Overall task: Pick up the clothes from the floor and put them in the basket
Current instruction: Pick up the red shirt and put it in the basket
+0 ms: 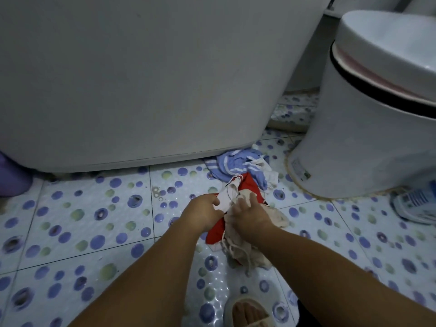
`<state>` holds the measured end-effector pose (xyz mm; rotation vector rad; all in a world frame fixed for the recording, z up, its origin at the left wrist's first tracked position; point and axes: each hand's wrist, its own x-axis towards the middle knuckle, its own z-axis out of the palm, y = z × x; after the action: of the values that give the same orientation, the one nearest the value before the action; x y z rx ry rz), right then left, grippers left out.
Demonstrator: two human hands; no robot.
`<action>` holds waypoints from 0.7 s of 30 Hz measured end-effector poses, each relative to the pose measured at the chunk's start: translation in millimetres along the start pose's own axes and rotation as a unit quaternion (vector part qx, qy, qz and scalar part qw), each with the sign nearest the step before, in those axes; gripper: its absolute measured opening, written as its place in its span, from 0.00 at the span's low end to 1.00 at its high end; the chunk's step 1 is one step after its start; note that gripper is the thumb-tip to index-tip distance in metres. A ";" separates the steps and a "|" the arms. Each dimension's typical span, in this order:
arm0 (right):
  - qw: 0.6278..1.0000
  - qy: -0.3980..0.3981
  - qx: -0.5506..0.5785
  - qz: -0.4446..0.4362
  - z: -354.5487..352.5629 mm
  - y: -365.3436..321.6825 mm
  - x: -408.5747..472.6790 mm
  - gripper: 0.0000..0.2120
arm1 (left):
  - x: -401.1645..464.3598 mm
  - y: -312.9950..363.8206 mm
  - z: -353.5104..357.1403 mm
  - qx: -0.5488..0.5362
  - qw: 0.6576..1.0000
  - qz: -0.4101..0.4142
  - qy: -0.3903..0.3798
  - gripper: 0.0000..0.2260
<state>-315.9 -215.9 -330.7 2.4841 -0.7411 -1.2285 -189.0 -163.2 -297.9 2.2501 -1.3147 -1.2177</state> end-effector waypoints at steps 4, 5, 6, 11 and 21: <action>0.986 0.018 0.160 0.031 -22.3 10.2 0.5 0.20 | -1.7 -4.5 -3.0 -0.013 1.000 -0.001 0.000 0.19; 0.967 0.040 0.246 0.045 -29.6 13.2 0.8 0.18 | -3.4 -5.7 -4.6 -0.016 1.000 0.006 -0.002 0.19; 0.938 0.076 0.334 0.057 -37.3 16.3 0.3 0.17 | -6.0 -6.0 -6.2 -0.016 1.000 0.013 -0.003 0.20; 0.623 0.193 0.753 0.088 -84.9 33.7 -1.5 0.10 | -11.5 -14.2 -12.4 -0.098 0.995 0.019 -0.003 0.44; 0.130 0.153 0.969 -0.147 -162.5 73.9 -29.1 0.20 | -11.0 -16.0 -46.5 -0.449 0.884 -0.024 0.130 0.18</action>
<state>-225.1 -258.5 -180.2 -0.7326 0.6302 -0.6427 -146.4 -153.5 -272.9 1.6626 -0.4237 -1.1453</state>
